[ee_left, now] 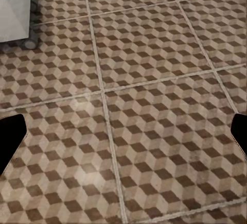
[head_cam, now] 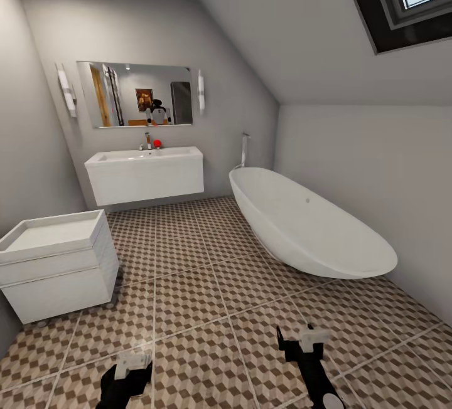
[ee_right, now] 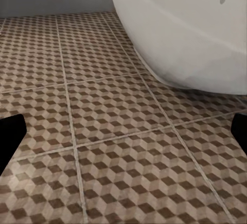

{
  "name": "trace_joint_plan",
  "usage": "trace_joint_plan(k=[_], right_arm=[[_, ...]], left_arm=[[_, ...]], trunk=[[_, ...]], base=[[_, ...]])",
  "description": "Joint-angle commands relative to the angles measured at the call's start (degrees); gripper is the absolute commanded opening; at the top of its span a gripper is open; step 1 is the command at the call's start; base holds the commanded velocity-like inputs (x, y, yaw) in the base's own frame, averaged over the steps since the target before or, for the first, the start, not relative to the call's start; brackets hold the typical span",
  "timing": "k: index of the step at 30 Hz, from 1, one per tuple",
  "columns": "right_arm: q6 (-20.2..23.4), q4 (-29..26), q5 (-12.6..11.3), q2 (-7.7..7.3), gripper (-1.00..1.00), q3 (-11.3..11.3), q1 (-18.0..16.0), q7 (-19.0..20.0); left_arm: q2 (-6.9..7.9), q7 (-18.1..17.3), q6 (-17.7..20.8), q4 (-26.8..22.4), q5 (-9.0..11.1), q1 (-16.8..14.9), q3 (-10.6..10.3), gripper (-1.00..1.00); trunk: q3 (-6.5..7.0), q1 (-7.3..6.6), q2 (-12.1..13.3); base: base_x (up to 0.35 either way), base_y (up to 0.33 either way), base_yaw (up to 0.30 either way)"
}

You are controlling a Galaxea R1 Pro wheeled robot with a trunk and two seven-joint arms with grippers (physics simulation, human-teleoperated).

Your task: Take the four mousetraps from the cabinet in the bathroom and place them on the bathroom floor. Make sure all four end up on the same floor surface, and ensure that at least two of them are either under or directly next to the same bathroom sink.

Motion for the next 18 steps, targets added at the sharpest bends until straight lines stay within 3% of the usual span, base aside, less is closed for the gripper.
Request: trace_joint_plan(k=[1,4,9,13,18], right_arm=[[-0.1,0.0,0.2,0.05,1.00,0.5,0.0,-0.5],[-0.1,-0.1,0.3,0.09,1.00,1.8,0.0,-0.5],[-0.1,-0.4,0.4,-0.09,1.00,2.4,-0.2,-0.5],[0.3,-1.6,0.5,-0.36,1.00,2.5,-3.4,-0.5],[0.2,-2.7,1.4,-0.33,1.00,2.6,-5.0,-0.6]], left_arm=[[0.13,0.2,0.1,-1.3,0.1,0.0,-0.1,1.00],[0.21,0.2,0.4,-3.3,0.2,0.0,-0.3,1.00],[-0.37,0.2,0.4,-2.0,0.1,0.0,-0.3,1.00],[-0.24,0.2,0.3,-1.4,0.0,0.0,-0.2,1.00],[-0.40,0.2,0.3,-0.8,0.0,0.0,-0.1,1.00]], trunk=[[-0.06,0.00,0.0],[-0.06,0.00,0.0],[-0.06,0.00,0.0],[-0.06,0.00,0.0],[-0.06,0.00,0.0]], base=[[0.000,0.000,0.000],[0.000,0.000,0.000],[0.000,0.000,0.000],[0.000,0.000,0.000],[0.000,0.000,0.000]])
